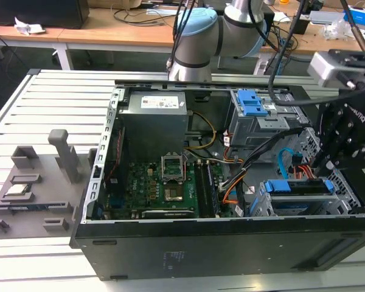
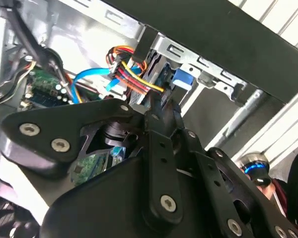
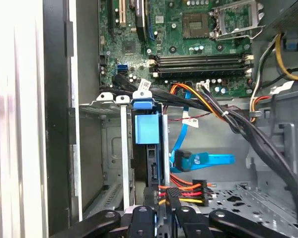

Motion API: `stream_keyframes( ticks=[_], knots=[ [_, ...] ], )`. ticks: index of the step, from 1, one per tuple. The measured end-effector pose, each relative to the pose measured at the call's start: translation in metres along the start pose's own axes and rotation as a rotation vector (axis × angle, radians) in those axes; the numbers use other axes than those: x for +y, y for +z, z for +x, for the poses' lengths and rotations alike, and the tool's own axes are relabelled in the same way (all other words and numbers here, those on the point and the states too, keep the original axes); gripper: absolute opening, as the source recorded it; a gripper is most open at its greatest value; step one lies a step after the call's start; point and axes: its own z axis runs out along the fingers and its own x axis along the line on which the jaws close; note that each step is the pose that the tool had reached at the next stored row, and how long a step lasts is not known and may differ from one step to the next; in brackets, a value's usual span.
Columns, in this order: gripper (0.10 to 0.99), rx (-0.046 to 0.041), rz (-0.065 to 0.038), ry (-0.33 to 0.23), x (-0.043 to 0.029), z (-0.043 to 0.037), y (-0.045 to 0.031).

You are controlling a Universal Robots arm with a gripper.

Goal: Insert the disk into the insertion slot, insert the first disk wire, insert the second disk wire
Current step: 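Insert the first disk wire, then insert the second disk wire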

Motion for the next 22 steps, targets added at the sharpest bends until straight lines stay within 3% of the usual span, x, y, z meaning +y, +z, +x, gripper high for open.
stream_keyframes(
  ticks=[2, 3, 8, 18, 21, 22],
  knots=[
    [0.227, 0.0001, 0.000, 0.000, 0.0004, -0.0015, -0.0086],
    [0.106, -0.0001, 0.000, 0.000, 0.0007, -0.0023, -0.0149],
    [0.106, 0.0000, 0.000, 0.000, 0.0012, -0.0017, -0.0268],
    [0.114, -0.0007, 0.000, 0.000, 0.0012, -0.0017, -0.0275],
    [0.298, -0.0008, 0.000, 0.000, 0.0013, -0.0017, -0.0275],
    [0.298, -0.0007, 0.000, 0.000, 0.0013, -0.0017, -0.0275]
  ],
)
